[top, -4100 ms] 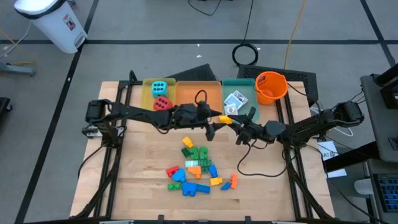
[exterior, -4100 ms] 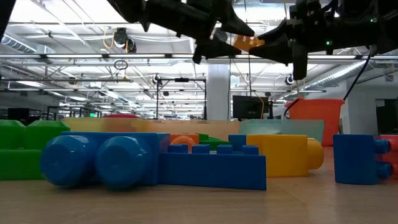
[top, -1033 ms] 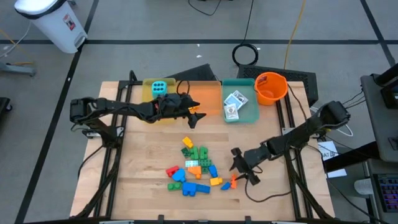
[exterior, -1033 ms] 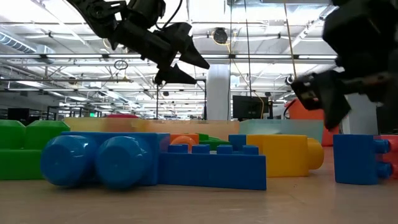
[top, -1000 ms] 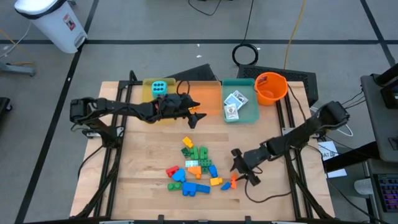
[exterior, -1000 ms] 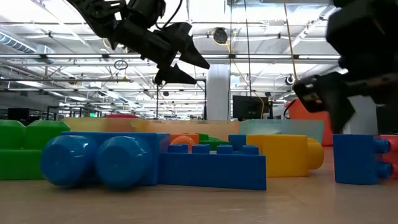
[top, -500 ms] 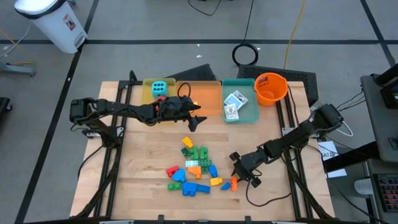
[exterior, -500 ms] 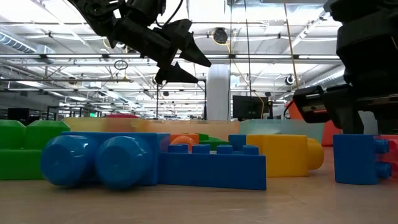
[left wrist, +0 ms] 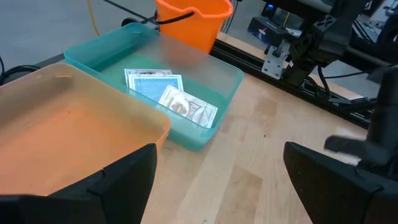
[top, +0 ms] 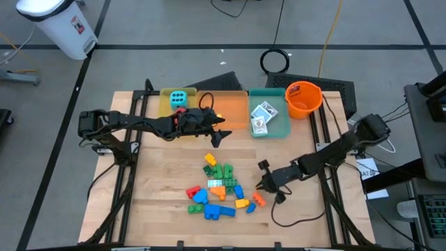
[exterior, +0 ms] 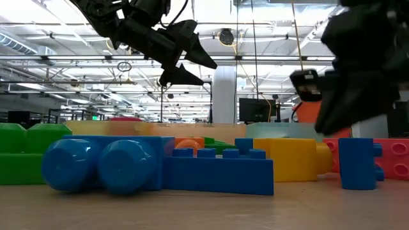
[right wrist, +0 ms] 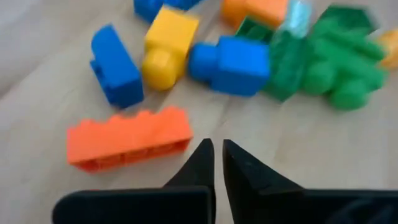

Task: Pick & Place Toys
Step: Put the orange game piece into the orange bin

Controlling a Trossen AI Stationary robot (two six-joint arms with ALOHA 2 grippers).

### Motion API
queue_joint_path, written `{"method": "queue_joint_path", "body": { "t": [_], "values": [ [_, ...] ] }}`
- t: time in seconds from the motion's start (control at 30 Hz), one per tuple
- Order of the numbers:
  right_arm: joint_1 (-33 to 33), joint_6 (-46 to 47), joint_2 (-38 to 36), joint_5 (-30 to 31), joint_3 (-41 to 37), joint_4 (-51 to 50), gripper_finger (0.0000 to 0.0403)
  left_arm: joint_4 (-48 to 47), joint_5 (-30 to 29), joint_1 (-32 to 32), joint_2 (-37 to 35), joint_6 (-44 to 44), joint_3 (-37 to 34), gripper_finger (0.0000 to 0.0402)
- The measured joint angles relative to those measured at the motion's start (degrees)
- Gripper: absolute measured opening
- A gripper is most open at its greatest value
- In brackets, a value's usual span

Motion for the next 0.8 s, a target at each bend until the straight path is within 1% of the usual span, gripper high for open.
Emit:
{"method": "queue_joint_path", "body": {
  "t": [0.07, 0.13, 0.17, 0.27, 0.3, 0.37, 0.5, 0.6, 0.7, 0.8],
  "values": [
    [0.1, 0.1, -2.7, 0.2, 0.0, -0.2, 0.0007, 0.0, 0.0, 0.0, 0.0, 0.0, 0.0, 0.0354],
    [0.2, 1.3, -5.2, -2.3, 0.0, 0.1, 0.0006, -0.3, 0.0, 0.0, 0.0, -0.1, 0.0, 0.0353],
    [0.2, 3.1, -6.2, -5.4, 0.0, 0.1, 0.0005, -0.6, 0.0, 0.0, 0.0, -0.2, 0.0, 0.0354],
    [0.6, 9.5, -6.5, -17.9, 0.0, 2.0, 0.0001, -1.0, 0.0, 0.0, 0.0, -0.5, 0.0, 0.0354],
    [1.1, 11.2, -5.8, -20.8, 0.0, 2.9, 0.0001, -1.0, 0.0, 0.0, 0.0, -0.8, 0.0, 0.0353],
    [2.7, 13.6, -3.2, -23.6, 0.0, 6.0, 0.0001, -1.0, 0.0, 0.0, 0.0, -1.3, 0.0, 0.0353],
    [4.7, 15.7, 2.8, -23.3, 0.0, 9.4, 0.0001, -1.0, 0.0, 0.0, 0.0, -1.7, 0.0, 0.0353],
    [4.6, 16.6, 5.7, -18.5, 0.0, 9.0, 0.0001, -1.1, 0.0, 0.0, 0.0, -2.5, 0.0, 0.0353],
    [4.3, 16.5, 5.9, -13.0, 0.0, 8.0, 0.0001, -1.0, 0.0, 0.0, 0.0, -2.9, 0.0, 0.0353],
    [4.2, 14.9, 5.2, -10.2, 0.0, 6.8, 0.0001, -1.0, 0.0, 0.0, 0.0, -3.0, 0.0, 0.0353]
  ]
}}
